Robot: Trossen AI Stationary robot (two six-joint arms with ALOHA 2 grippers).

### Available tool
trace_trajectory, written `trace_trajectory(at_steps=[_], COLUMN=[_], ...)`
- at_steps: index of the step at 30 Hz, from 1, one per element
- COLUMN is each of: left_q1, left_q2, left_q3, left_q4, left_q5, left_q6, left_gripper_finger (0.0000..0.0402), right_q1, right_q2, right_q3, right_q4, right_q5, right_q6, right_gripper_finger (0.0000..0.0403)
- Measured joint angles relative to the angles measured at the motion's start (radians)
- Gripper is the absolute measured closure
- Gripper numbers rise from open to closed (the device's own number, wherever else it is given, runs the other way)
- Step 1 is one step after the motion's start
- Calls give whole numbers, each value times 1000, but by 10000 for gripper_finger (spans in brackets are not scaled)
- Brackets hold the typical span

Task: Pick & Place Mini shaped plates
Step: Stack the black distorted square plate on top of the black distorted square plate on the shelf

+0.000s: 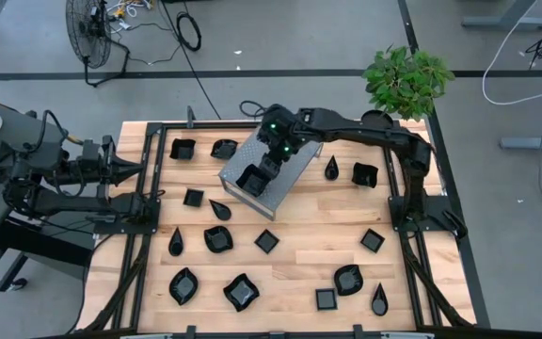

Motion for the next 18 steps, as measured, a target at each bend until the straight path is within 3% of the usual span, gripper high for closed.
trace_trajectory(at_steps=[12, 18], left_q1=[0, 0], left_q2=[0, 0], left_q3=[0, 0], left_q4=[0, 0], left_q5=[0, 0], left_q6=[0, 0], left_gripper_finger=[396, 396], right_q1=[53, 73], right_q2=[-92, -176], right_q3=[-8, -181], right_q4=[-216, -170], right_q5=[134, 142], right_q6=[2, 86], right_gripper_finger=[260, 260])
